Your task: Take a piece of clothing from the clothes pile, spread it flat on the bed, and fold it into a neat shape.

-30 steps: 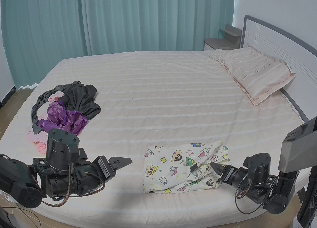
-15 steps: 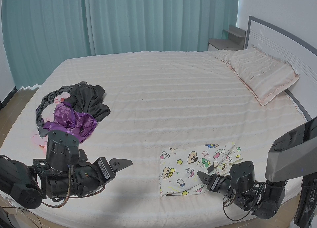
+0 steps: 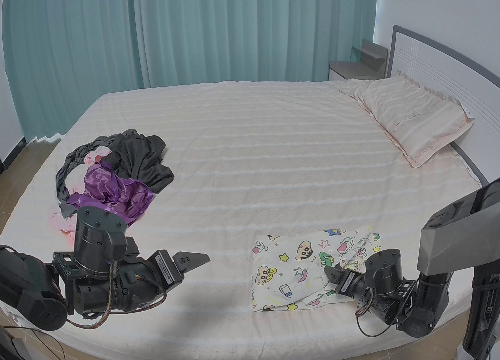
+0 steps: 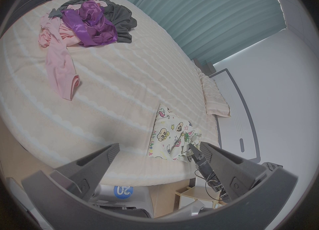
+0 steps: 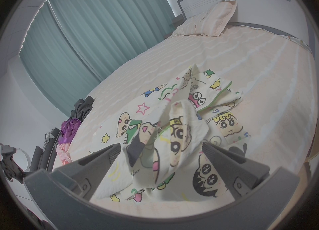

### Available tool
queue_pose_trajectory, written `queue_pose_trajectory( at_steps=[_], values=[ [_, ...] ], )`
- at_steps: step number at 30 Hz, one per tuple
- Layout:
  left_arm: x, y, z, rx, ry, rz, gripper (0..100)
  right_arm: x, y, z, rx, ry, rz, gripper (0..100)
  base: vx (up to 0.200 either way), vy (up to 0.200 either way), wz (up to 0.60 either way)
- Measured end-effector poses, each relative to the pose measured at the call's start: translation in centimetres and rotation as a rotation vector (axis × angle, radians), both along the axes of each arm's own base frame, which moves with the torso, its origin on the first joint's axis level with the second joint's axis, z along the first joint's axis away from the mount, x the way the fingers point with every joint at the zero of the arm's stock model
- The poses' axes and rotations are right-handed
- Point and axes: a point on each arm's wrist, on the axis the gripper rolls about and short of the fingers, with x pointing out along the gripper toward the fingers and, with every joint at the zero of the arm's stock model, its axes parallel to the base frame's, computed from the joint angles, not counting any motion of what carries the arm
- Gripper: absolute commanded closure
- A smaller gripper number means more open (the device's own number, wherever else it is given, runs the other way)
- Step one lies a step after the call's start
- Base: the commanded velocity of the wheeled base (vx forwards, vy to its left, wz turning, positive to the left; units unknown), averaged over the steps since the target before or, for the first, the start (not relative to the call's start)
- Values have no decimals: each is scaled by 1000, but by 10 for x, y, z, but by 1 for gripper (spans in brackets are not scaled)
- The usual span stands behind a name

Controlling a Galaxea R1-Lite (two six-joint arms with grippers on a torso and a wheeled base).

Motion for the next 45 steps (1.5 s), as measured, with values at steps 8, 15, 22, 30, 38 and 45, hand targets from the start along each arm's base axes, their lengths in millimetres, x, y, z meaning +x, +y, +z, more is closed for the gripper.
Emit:
queue_pose_trajectory(
  at_steps=[8,15,22,30,38,45],
  values=[
    [0,0,-1,3,1,0,0,7,2,-3,4,-9,-12,100,0,0,0],
    [0,0,-1,3,1,0,0,2,-3,-6,-15,17,-17,100,0,0,0],
    [-1,-3,-4,12,14,-13,0,-9,-25,1,-18,52,-47,100,0,0,0],
    [-1,-5,-8,21,29,-18,0,-18,-52,10,47,122,22,100,0,0,0],
    [0,-6,-10,27,37,-20,0,-11,-86,15,51,123,56,100,0,0,0],
    [0,-6,-11,29,40,-20,0,-8,-99,14,51,130,108,100,0,0,0]
  ],
)
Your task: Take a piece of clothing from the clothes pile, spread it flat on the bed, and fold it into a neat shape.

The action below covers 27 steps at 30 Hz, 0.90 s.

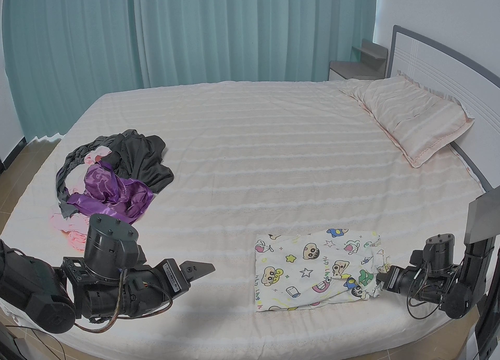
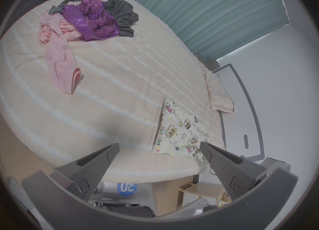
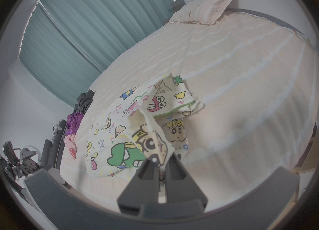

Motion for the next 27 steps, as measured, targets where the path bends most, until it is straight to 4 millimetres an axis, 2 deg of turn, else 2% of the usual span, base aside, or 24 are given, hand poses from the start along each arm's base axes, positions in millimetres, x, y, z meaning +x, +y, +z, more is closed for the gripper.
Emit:
queue_pose_trajectory(
  at_steps=[1,7,20,27],
  values=[
    [0,0,0,0,0,0,0,0,-1,-1,-10,-1,5,0,0,0,0],
    [0,0,-1,2,2,0,0,1,-11,-4,-47,2,23,0,0,0,0],
    [1,-1,-2,4,5,0,0,-6,-25,2,17,-7,23,0,0,0,0],
    [1,-1,-2,4,6,0,0,-8,-25,-8,53,49,100,0,0,0,0]
  ],
)
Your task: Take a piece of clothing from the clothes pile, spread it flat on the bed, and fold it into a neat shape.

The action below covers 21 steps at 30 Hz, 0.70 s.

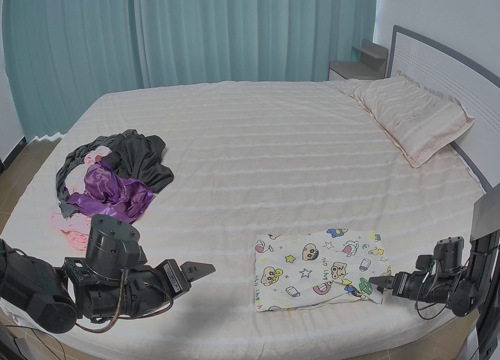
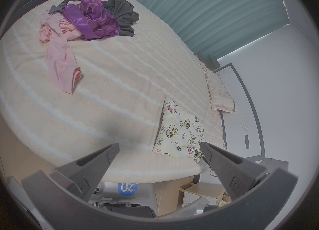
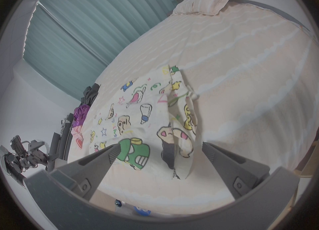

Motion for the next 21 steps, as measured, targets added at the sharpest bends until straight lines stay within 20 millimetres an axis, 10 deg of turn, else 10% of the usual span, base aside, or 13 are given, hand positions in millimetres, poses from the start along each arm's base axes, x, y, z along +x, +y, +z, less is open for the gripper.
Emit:
queue_pose_trajectory(
  at_steps=[3,4,21],
  values=[
    [0,0,0,1,0,0,0,0,0,-5,-3,23,13,0,0,0,0],
    [0,0,0,1,0,0,0,-1,1,-7,-5,29,16,100,0,0,0],
    [1,-1,-2,5,6,0,0,-2,-17,-17,-8,59,24,100,0,0,0]
  ],
)
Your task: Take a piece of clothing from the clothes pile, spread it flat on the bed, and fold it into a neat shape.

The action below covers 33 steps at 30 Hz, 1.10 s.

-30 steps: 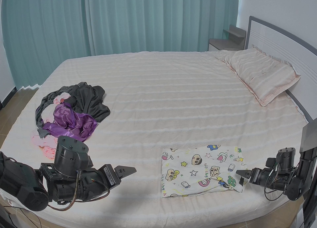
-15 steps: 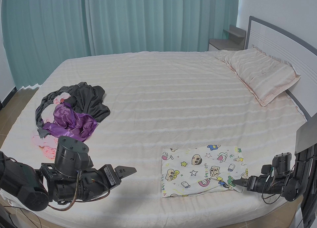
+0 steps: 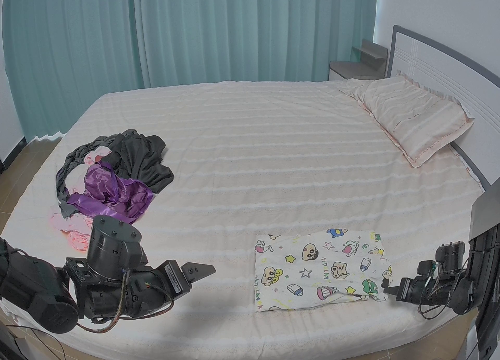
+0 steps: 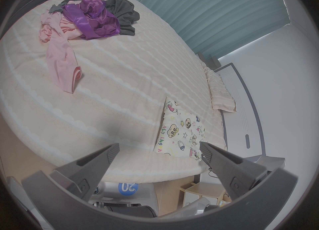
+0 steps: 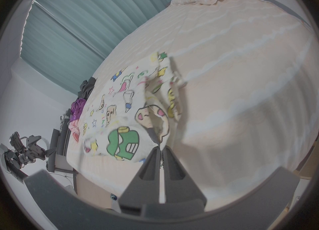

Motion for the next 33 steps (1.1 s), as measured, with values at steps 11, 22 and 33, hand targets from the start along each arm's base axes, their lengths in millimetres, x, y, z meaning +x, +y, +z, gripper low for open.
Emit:
queue_pose_trajectory(
  at_steps=[11,22,33],
  values=[
    [0,0,0,0,1,0,0,0,-16,3,-57,-44,-13,0,0,0,0],
    [1,-1,-1,-2,-3,1,0,8,-23,18,-69,-179,-46,0,0,0,0],
    [4,-3,-6,-6,-7,2,0,67,-24,25,3,-259,-94,0,0,0,0]
  ],
)
